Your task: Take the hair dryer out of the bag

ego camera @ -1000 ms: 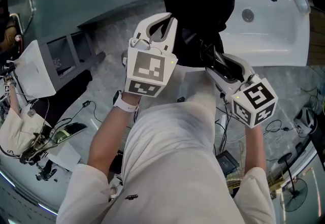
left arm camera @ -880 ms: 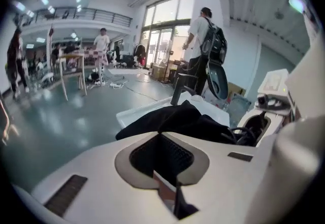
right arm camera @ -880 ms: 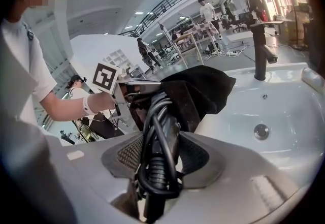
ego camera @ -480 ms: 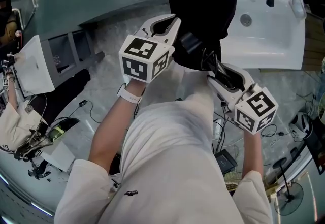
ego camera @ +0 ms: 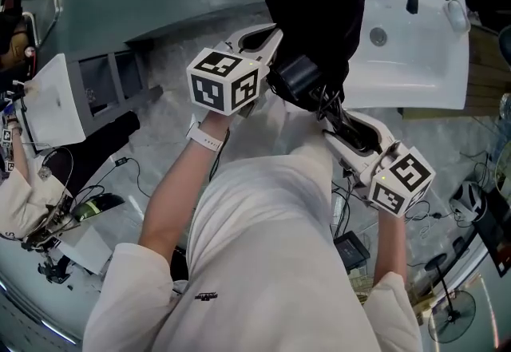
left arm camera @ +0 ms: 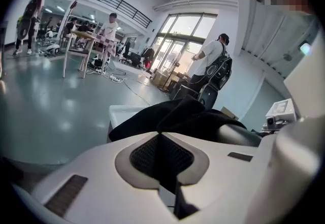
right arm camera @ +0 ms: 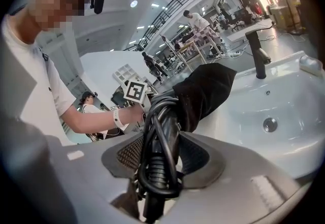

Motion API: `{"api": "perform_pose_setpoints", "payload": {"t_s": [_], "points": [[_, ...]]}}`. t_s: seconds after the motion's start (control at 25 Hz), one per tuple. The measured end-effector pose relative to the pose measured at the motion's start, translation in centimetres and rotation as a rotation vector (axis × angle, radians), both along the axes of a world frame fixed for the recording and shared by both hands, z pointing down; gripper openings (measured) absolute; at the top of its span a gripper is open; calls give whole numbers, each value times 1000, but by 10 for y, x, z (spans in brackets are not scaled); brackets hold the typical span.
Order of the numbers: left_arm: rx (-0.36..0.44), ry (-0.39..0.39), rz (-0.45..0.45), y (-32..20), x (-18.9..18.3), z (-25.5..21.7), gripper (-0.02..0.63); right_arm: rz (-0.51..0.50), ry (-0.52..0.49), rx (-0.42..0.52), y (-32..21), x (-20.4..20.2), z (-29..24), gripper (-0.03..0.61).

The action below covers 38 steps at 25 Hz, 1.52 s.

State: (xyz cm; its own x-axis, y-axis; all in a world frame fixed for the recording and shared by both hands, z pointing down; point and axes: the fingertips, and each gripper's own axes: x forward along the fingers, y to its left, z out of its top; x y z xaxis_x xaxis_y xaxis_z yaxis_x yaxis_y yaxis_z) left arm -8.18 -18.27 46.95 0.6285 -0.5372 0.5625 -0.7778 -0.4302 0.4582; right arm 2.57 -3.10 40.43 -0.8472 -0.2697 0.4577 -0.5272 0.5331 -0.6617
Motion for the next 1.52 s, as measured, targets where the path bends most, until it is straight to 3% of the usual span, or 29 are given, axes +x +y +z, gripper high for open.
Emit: {"api": "perform_pose_setpoints", "payload": {"t_s": [0.12,0.32,0.68,1.04,1.2,1.32,1.52], "points": [[-31,100,-35,-1,1,-2,18,5,-26,11,4,2,-11,210],[-10,107,-56,-4,3,-9,18,26,-114,0,9,2,-31,210],[-23,96,-104,-3,-2,-10,18,69,-170,23,17,2,-73,210],[-35,71,-127,8,-9,-2,18,222,-137,94,-3,29,-100,210],[-48,6,-62,23,-4,16,22,309,-114,103,-11,39,-102,210],[-24,-6,-7,32,1,13,151,379,-76,115,-20,45,-103,210],[9,56,79,45,19,-10,253,467,-49,135,-30,59,-109,210]]}}
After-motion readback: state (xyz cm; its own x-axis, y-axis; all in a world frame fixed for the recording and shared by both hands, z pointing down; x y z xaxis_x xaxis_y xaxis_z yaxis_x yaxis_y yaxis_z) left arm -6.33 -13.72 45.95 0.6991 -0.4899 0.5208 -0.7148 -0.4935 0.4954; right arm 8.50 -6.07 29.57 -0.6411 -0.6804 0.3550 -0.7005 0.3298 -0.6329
